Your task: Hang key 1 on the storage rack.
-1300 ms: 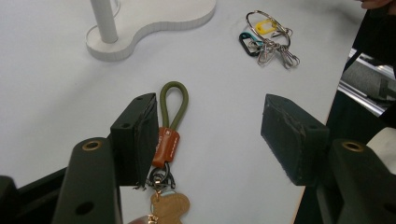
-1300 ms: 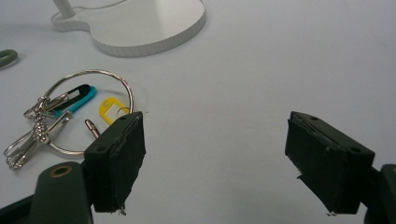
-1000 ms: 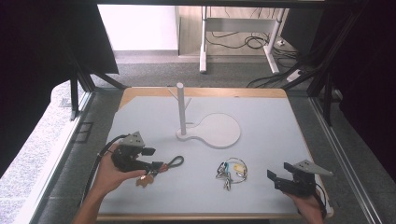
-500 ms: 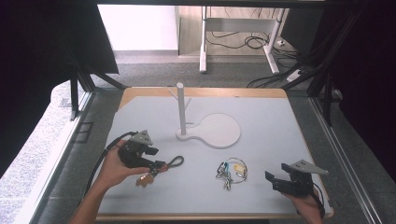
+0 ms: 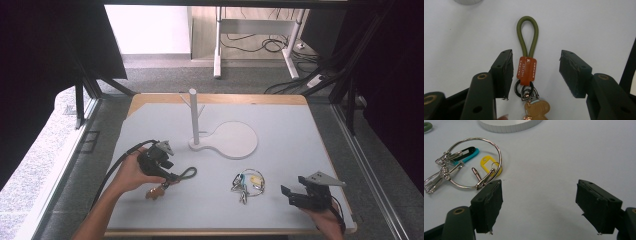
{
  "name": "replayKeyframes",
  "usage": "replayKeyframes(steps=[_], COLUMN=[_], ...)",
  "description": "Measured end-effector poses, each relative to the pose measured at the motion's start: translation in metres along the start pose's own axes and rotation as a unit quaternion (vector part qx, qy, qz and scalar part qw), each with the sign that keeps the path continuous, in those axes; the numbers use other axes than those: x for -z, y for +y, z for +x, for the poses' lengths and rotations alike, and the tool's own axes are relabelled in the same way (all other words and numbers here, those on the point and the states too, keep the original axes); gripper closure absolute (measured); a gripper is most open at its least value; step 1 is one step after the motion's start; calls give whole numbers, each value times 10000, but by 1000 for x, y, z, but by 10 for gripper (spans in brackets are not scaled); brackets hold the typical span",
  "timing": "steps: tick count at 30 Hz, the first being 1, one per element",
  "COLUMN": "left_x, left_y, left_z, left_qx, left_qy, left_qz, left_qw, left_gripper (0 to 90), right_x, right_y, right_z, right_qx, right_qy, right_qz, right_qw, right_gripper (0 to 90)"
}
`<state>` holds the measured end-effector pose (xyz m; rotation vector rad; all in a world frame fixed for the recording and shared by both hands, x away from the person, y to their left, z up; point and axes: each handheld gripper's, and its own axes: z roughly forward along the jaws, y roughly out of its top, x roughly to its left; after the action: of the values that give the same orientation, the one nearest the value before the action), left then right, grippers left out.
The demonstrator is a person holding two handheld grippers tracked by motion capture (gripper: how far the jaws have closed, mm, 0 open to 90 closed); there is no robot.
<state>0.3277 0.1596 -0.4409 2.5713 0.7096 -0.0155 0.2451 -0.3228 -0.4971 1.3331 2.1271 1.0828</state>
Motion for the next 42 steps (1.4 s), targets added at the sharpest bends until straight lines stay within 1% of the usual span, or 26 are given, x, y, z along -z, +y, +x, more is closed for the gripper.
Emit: replayKeyframes(steps=[2, 4, 5, 7, 9, 13, 14, 15, 19, 21, 23, 24, 25, 32, 34, 35, 36, 42], left_x=[-5, -10, -13, -18, -21, -28, -29, -30, -35, -39, -42, -43, -45, -50, -51, -53, -54, -54], left_y=[3, 7, 9, 12, 14, 18, 19, 21, 24, 25, 25, 25, 25, 25, 25, 25, 25, 25], left_z=[1, 1, 2, 3, 5, 6, 6, 6, 6, 5, 4, 4, 4, 5, 5, 4, 4, 2], left_qx=[-43, -117, -175, -241, -299, -406, -403, -440, -496, -518, -516, -544, -522, -594, -599, -611, -626, -620], left_qy=[-4, -28, -31, -80, -84, -65, -71, -69, -65, -44, -28, -18, -2, 66, 74, 89, 101, 191], left_qz=[157, 402, 510, 679, 835, 1036, 1074, 1140, 1274, 1393, 1455, 1502, 1525, 1766, 1800, 1833, 1851, 1844], left_qw=[9999, 9991, 9985, 9974, 9960, 9938, 9934, 9925, 9906, 9889, 9880, 9872, 9869, 9825, 9818, 9811, 9807, 9807], left_gripper=[460, 462, 469, 490, 508, 532, 538, 543, 568, 578, 588, 593, 598, 625, 634, 640, 643, 660], right_x=[0, -1, -1, -2, -3, -4, -4, -4, -4, -3, -3, -3, -3, -3, -3, -3, -3, -3], right_y=[0, 0, 0, 0, -1, -1, -1, -1, -1, -1, -1, -1, -1, -1, -1, 0, -1, -1], right_z=[1, 1, 1, 2, 2, 3, 3, 3, 3, 3, 2, 2, 2, 2, 2, 2, 2, 2], right_qx=[20, 32, 42, 56, 87, 130, 138, 141, 125, 109, 105, 104, 118, 129, 129, 120, 119, 128], right_qy=[0, -3, 1, -5, -19, -16, -12, -8, -26, -24, -28, -28, -27, -20, -25, -30, -32, -66], right_qz=[6, 24, 33, 48, 59, 92, 99, 107, 89, 94, 95, 95, 92, 86, 79, 77, 77, 77], right_qw=[10000, 10000, 10000, 10000, 9999, 9999, 9999, 9998, 9999, 9999, 9999, 9999, 9999, 9999, 9999, 9999, 9999, 9999], right_gripper=[223, 223, 223, 223, 223, 223, 223, 223, 224, 224, 224, 225, 225, 226, 226, 226, 227, 232])
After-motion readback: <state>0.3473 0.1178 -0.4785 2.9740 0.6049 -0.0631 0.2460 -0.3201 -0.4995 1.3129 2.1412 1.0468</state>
